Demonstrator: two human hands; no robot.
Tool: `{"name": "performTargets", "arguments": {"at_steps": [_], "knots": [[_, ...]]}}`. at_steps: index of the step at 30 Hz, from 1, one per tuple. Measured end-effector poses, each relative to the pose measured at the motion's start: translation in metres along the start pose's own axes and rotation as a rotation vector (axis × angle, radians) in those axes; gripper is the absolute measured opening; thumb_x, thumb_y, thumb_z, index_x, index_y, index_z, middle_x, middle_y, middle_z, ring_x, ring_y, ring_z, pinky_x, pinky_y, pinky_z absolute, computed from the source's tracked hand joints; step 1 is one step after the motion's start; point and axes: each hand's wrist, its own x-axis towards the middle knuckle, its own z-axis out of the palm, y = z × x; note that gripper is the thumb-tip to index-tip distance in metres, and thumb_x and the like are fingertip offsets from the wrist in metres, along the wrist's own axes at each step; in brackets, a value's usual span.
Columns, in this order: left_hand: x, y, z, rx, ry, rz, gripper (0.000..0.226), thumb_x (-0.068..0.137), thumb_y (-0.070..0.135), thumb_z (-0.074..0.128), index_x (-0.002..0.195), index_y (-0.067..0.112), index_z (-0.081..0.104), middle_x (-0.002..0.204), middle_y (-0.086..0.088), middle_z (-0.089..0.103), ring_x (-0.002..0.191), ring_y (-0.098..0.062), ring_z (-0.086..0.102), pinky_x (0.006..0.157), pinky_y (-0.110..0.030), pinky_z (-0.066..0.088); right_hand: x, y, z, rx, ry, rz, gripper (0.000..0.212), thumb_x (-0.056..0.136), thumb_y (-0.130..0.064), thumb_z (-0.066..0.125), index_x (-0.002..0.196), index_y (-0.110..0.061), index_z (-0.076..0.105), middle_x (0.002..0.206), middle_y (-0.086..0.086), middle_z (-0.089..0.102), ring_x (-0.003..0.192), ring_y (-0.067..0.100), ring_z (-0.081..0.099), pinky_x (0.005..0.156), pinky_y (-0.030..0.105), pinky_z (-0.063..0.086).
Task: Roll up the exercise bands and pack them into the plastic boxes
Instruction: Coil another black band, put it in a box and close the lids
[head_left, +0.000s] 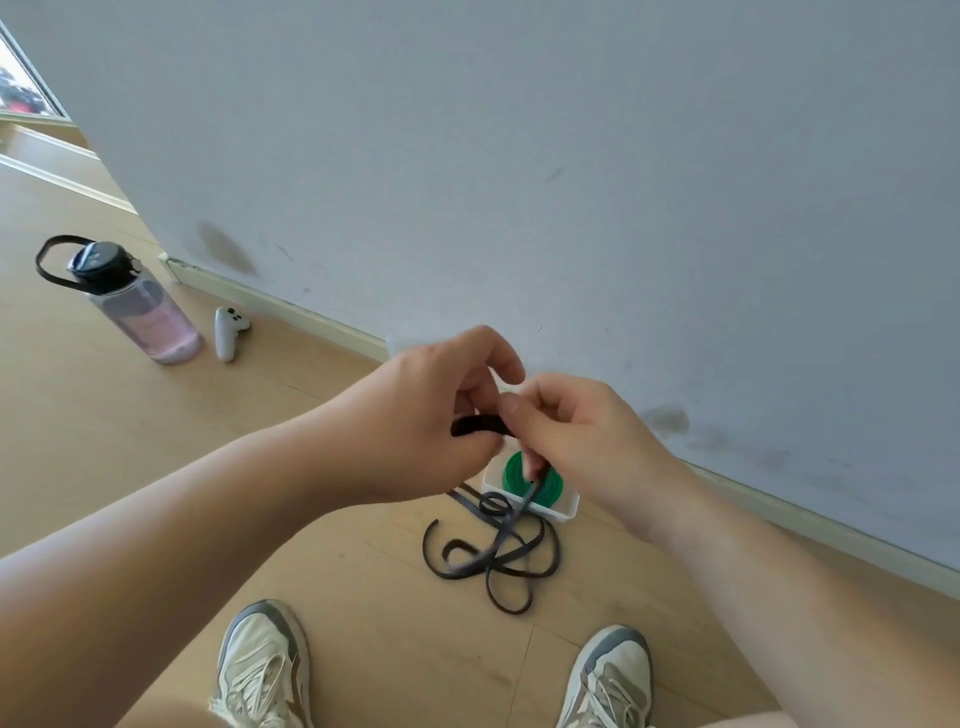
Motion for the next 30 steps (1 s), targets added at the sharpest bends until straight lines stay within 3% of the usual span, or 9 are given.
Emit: {"name": "performTargets", "arguments": {"at_steps": [3,6,8,11,15,18,22,26,30], "knots": [[-0.001,-0.012,0.001,0.174,-0.131,-0.078,0.040,0.087,0.014,0.064,0.120,0.036,0.055,0.088,0.014,0.065,0.076,-0.004,0.062,0.067,-0.018,0.050,0.003,0.004,-0.008,-0.128,0.074,-0.005,0.038,0.096,-0.040,0.067,0.068,-0.015,0.061,0.060,-0.003,0.050,0.061,0.014,0.049,0.065,0.038,0.047],[-0.001,-0.031,0.001,0.394,-0.387,-0.259,0.032,0.094,0.017,0.048,0.113,0.040,0.061,0.089,0.013,0.064,0.079,-0.005,0.062,0.072,-0.022,0.052,0.004,0.003,-0.024,0.151,0.144,0.003,0.038,0.103,-0.039,0.053,0.071,-0.019,0.060,0.060,-0.003,0.054,0.068,0.021,0.055,0.094,0.056,0.055],[-0.002,-0.042,-0.002,0.379,-0.466,-0.358,0.030,0.094,0.017,0.046,0.104,0.039,0.063,0.092,0.015,0.069,0.085,-0.005,0.064,0.076,-0.022,0.052,0.008,0.003,-0.039,0.360,0.299,0.043,0.039,0.109,-0.028,0.043,0.076,-0.014,0.059,0.062,-0.001,0.059,0.070,0.023,0.058,0.096,0.056,0.055],[0.001,-0.050,-0.011,0.230,-0.336,-0.418,0.020,0.097,0.020,0.050,0.095,0.035,0.063,0.083,0.011,0.074,0.077,-0.010,0.070,0.074,-0.028,0.058,0.013,0.013,-0.062,0.191,0.450,0.204,0.034,0.110,-0.026,0.038,0.090,-0.011,0.062,0.069,0.003,0.068,0.082,0.027,0.067,0.088,0.048,0.054],[0.004,-0.043,-0.021,0.224,-0.123,-0.324,0.020,0.102,0.033,0.054,0.083,0.034,0.060,0.072,0.008,0.070,0.057,-0.009,0.058,0.061,-0.028,0.053,0.014,0.032,-0.066,-0.110,0.283,0.372,0.036,0.108,-0.033,0.041,0.098,-0.010,0.067,0.098,0.009,0.075,0.105,0.029,0.068,0.085,0.034,0.047],[0.004,-0.024,-0.013,0.141,-0.068,-0.274,0.018,0.100,0.033,0.058,0.083,0.032,0.061,0.063,0.015,0.059,0.051,-0.005,0.047,0.050,-0.016,0.039,0.008,0.021,-0.050,-0.049,0.204,0.217,0.029,0.104,-0.046,0.050,0.103,-0.026,0.070,0.110,-0.009,0.073,0.117,0.013,0.063,0.106,0.040,0.044],[0.006,-0.003,0.007,0.090,0.027,-0.179,0.011,0.097,0.023,0.060,0.087,0.025,0.064,0.061,0.010,0.057,0.053,-0.006,0.047,0.050,-0.016,0.039,-0.003,0.000,-0.019,0.177,-0.070,-0.020,0.020,0.098,-0.034,0.063,0.114,-0.025,0.072,0.105,-0.001,0.078,0.107,0.014,0.072,0.100,0.035,0.050],[0.006,0.004,0.002,-0.097,0.167,-0.214,0.007,0.091,0.026,0.065,0.094,0.030,0.061,0.070,0.002,0.067,0.052,-0.004,0.048,0.051,-0.015,0.041,-0.005,-0.002,-0.015,0.179,0.007,-0.099,0.025,0.093,-0.013,0.074,0.114,-0.026,0.073,0.098,0.016,0.074,0.095,0.028,0.073,0.093,0.046,0.058],[0.001,0.003,0.000,-0.141,0.187,-0.186,0.013,0.090,0.027,0.070,0.097,0.035,0.062,0.082,0.003,0.074,0.063,-0.005,0.058,0.060,-0.017,0.048,-0.009,-0.002,-0.010,0.146,0.068,-0.160,0.029,0.090,-0.012,0.076,0.108,-0.035,0.077,0.093,0.013,0.073,0.089,0.034,0.071,0.089,0.049,0.061]]}}
